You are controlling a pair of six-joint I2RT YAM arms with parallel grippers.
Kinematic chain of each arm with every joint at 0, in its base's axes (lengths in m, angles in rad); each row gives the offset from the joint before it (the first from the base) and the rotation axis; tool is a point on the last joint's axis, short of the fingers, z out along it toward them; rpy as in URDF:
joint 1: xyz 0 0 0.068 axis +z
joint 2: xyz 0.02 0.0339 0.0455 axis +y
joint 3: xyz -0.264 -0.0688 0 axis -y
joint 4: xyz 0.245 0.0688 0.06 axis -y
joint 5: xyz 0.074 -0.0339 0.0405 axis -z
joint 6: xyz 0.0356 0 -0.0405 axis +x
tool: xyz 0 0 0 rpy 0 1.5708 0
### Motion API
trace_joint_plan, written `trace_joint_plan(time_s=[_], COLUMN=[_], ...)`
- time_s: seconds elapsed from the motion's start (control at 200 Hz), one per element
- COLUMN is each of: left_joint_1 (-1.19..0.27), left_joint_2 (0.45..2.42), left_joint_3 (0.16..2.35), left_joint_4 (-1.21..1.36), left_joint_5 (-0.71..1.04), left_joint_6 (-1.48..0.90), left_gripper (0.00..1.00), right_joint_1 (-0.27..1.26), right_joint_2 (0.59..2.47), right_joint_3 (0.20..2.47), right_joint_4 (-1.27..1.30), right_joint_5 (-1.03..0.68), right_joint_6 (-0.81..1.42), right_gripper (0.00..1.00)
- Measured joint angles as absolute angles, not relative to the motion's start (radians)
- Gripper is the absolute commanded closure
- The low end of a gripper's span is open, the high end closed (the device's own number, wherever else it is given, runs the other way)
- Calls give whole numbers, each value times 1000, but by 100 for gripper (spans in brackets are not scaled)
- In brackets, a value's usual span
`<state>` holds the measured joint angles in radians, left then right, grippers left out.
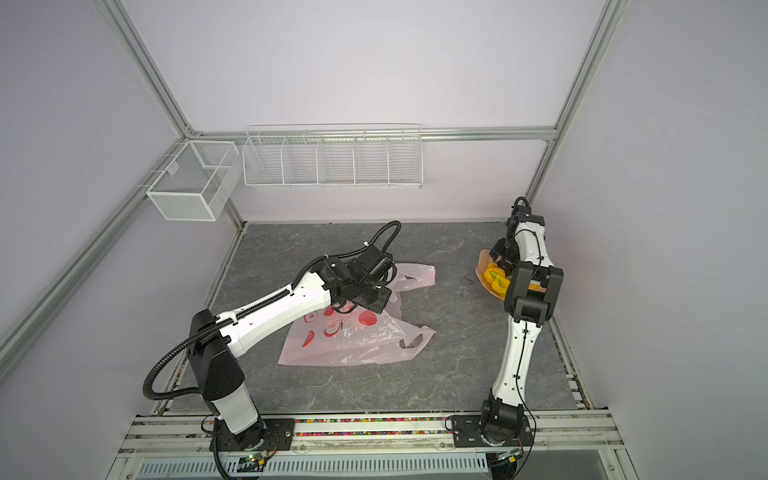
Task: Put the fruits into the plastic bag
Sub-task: 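Close the right gripper on the dark brown fruit and lift it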
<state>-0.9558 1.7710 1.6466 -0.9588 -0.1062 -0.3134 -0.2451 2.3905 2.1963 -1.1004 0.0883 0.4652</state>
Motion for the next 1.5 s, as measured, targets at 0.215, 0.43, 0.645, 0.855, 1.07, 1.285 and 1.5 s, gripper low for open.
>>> trace_joint_plan(time_s=[0.215, 0.43, 0.645, 0.855, 1.07, 1.285, 1.5], left_joint_1=[-956, -956, -956, -956, -956, -956, -957], left_joint_2=[1771, 1771, 1771, 1770, 1763, 1757, 1746], left_joint_3=[1647, 1647, 1647, 1647, 1646, 1645, 1635], left_joint_4=[-959, -958, -958, -958, -958, -958, -958], left_joint_5=[-107, -107, -107, -107, -108, -114, -117], left_joint_6=[-314, -314, -320, -321, -321, -320, -320], left_gripper=[100, 100, 100, 100, 100, 100, 100], right_joint_1=[-245, -244, -244, -246, -258, -279, -304], right_joint_2=[2390, 2380, 2303, 2181, 2091, 1971, 1754], right_joint_3=[2196, 2180, 2133, 2120, 2042, 1837, 1588], right_joint_4=[-1108, -1102, -1095, -1071, -1037, -966, -851], right_joint_5=[90, 89, 76, 48, 14, -52, -176], right_joint_6=[464, 465, 465, 468, 475, 498, 543], right_gripper=[50, 56, 59, 60, 61, 62, 63])
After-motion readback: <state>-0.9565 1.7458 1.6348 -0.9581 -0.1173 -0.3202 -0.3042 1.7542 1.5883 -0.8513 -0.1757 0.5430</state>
